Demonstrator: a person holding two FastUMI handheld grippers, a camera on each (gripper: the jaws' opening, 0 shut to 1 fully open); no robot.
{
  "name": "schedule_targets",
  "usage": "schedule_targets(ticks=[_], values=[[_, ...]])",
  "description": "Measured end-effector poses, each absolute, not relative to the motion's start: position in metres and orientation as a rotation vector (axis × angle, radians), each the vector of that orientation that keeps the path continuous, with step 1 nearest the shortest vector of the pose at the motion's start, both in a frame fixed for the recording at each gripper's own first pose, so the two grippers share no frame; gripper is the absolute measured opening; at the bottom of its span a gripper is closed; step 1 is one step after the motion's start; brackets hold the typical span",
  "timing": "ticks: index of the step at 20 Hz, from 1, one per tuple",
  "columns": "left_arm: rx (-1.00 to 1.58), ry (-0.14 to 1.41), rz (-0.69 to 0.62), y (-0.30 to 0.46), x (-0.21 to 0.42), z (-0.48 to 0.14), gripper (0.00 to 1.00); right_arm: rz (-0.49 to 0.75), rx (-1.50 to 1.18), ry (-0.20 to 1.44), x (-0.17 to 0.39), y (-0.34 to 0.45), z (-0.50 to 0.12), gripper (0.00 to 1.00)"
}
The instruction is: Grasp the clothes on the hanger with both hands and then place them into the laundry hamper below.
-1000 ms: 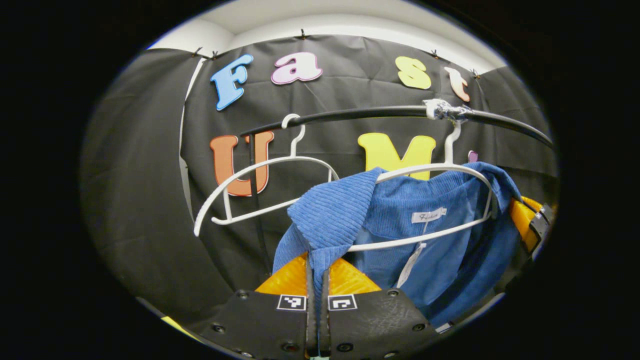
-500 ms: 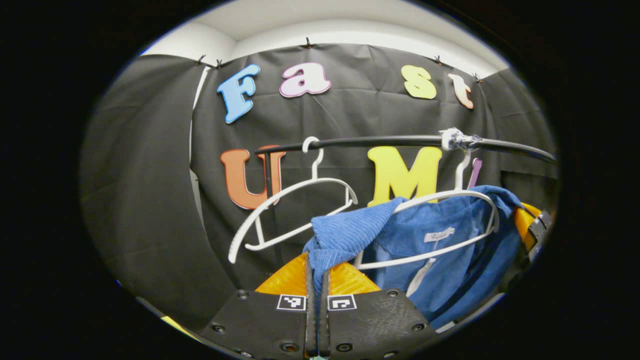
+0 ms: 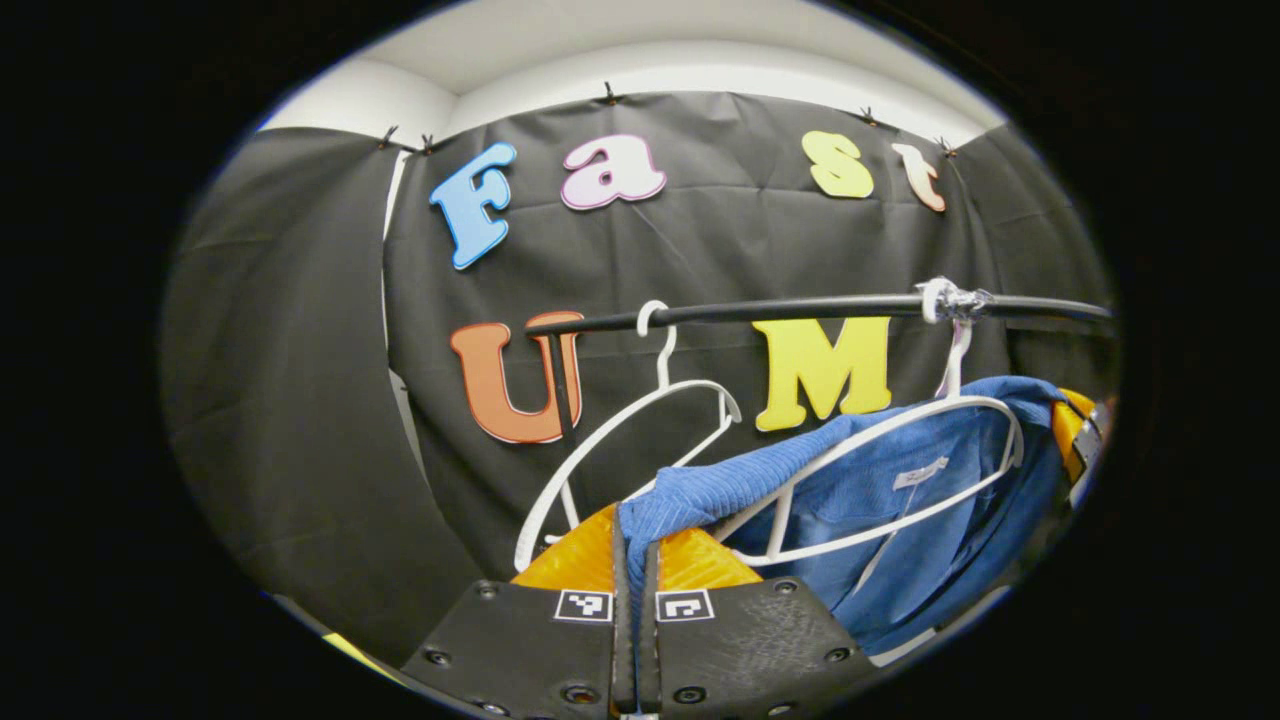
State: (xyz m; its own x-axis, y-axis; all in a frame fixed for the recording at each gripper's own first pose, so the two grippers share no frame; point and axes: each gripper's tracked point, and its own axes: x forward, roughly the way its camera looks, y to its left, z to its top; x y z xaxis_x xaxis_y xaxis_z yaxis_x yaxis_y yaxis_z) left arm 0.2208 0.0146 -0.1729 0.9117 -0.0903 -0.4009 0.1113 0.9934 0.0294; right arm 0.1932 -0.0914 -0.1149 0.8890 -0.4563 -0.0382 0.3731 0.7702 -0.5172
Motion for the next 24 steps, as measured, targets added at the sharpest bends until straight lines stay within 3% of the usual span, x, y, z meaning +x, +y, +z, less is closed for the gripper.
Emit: schedule_targets(ticks=[14,24], values=[[0.128,0.409,-0.352,0.012,0.247,-0.188,0.02,-0.449,-0.653,0.173,0.21,-0.111,-0.119,0.04],[0.056,0.447,-0.494,-0.008,0.248,-0.231,0.02,-0.473,-0.669,0.258,0.207,-0.133,-0.152,0.04]])
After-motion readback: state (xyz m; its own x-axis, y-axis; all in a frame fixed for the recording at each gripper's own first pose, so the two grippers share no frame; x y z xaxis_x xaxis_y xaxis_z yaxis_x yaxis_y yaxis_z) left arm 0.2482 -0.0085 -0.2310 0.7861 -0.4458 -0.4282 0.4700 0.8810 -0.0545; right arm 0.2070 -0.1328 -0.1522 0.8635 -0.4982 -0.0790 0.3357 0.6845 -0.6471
